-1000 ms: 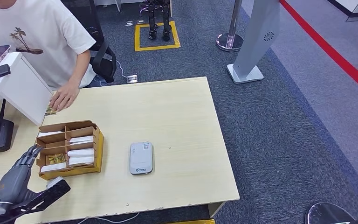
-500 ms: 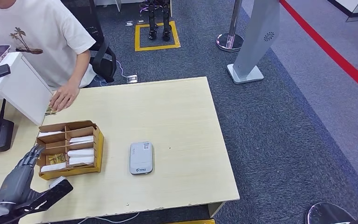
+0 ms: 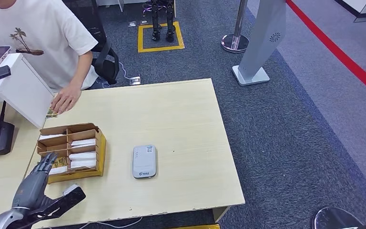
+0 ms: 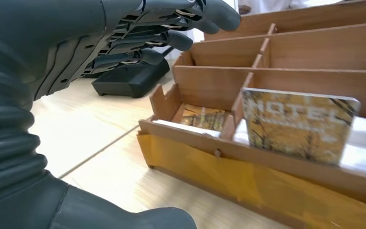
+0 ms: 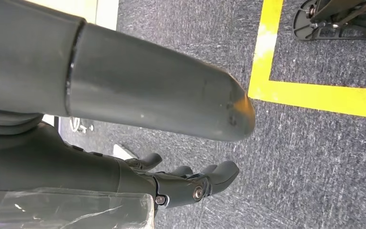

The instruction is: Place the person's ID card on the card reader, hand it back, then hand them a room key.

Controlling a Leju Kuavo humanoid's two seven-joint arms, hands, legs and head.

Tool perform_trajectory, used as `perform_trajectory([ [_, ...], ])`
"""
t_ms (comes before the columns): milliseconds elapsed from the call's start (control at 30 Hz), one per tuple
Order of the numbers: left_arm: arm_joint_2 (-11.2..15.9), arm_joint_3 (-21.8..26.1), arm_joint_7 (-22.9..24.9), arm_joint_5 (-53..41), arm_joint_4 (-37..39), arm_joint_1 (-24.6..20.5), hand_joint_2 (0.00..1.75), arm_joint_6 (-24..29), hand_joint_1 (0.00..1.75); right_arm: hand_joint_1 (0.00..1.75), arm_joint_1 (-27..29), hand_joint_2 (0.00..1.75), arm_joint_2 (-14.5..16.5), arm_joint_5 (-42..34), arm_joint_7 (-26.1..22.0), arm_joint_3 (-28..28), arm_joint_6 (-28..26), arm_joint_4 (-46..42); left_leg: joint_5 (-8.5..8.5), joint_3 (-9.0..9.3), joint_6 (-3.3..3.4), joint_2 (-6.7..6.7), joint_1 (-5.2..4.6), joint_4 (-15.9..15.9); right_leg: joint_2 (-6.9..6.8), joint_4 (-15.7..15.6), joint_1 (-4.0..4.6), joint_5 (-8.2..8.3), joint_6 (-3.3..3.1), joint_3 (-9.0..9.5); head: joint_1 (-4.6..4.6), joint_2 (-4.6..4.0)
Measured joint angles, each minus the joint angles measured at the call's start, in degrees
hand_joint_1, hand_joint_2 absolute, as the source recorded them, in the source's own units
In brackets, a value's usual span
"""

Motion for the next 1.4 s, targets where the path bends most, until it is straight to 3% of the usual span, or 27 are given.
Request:
perform_trajectory([
  [900, -2.2, -4.4, -0.9, -0.7, 4.8, -5.0, 1.75, -0.1, 0.0, 0.0, -0.6, 0.0, 0.0, 1.8, 0.6, 0.0, 0.8, 0.0, 0.0, 0.0, 0.0, 0.0, 0.0, 0.0, 0.01, 0.0, 0.0, 0.01, 0.01, -0.01, 0.03, 0.0],
  [1400, 1.1, -5.2, 0.5, -2.3, 5.5, -6.8, 1.75, 0.2, 0.0, 0.0, -0.5, 0.0, 0.0, 1.3, 0.7, 0.0, 0.7, 0.0, 0.0, -0.01, 0.0, 0.0, 0.0, 0.0, 0.01, 0.0, 0.0, 0.0, 0.01, -0.01, 0.04, 0.01],
])
